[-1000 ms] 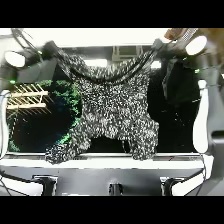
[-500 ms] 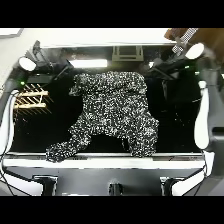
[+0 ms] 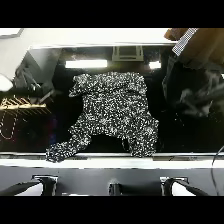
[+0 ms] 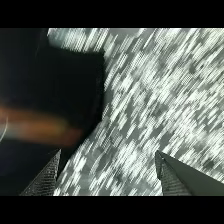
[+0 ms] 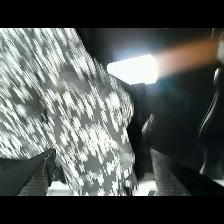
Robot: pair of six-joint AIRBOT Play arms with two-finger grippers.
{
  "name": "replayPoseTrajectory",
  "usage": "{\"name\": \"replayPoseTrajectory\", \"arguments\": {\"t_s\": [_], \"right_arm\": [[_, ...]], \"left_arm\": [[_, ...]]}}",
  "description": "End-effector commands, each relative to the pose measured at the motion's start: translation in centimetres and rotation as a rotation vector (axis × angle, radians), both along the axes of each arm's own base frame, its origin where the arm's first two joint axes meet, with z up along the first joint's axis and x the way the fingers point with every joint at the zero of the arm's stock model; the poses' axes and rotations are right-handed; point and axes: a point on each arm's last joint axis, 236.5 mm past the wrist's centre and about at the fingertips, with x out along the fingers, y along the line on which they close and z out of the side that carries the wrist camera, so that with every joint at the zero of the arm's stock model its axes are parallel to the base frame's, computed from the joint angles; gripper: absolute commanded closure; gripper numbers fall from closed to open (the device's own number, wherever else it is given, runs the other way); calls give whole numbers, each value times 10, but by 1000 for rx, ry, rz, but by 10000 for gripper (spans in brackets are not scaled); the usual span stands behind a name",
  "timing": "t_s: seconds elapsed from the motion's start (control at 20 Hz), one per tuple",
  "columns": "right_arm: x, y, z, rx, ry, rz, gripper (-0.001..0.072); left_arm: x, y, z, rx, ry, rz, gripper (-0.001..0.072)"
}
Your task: Fold the clothes and pants, and hang the long-sleeved shirts on hangers.
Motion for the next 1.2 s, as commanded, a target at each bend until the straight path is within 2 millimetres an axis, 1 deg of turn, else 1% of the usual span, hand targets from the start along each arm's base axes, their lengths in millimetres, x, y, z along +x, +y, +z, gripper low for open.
{"name": "replayPoseTrajectory", "arguments": {"t_s": [0.0,0.05,0.15,0.3,0.4,0.5,0.55,0.6,0.65,0.7,0.85,1.0,1.1,1.15], "right_arm": [[-54,30,-64,102,69,-42,8],[-56,41,-77,151,71,-48,9],[-52,49,-95,196,58,-85,10],[-35,56,-112,259,50,-143,11],[-23,68,-118,351,56,-174,19],[-22,71,-132,380,91,-190,50],[-23,71,-139,383,110,-195,161],[-24,72,-142,383,113,-184,368],[-25,71,-141,377,110,-177,625],[-24,71,-138,375,100,-176,686],[-21,65,-122,334,40,-161,688],[-25,57,-111,281,34,-186,688],[-27,59,-102,289,28,-190,688],[-30,61,-97,295,29,-186,688]], "left_arm": [[-64,-1,-51,1,102,2,28],[-74,-5,-63,-9,130,-18,28],[-85,-13,-79,-41,162,-42,28],[-83,-13,-93,-38,166,-42,28],[-81,-13,-100,-35,172,-52,29],[-83,-13,-110,-38,205,-53,29],[-84,-13,-115,-40,221,-53,29],[-85,-13,-120,-43,238,-53,29],[-85,-15,-124,-51,250,-54,29],[-84,-21,-126,-75,246,-79,29],[-80,-41,-127,-157,233,-122,29],[-86,-52,-142,-161,276,-158,30],[-91,-62,-150,-165,302,-181,45],[-92,-68,-152,-168,307,-190,115]]}}
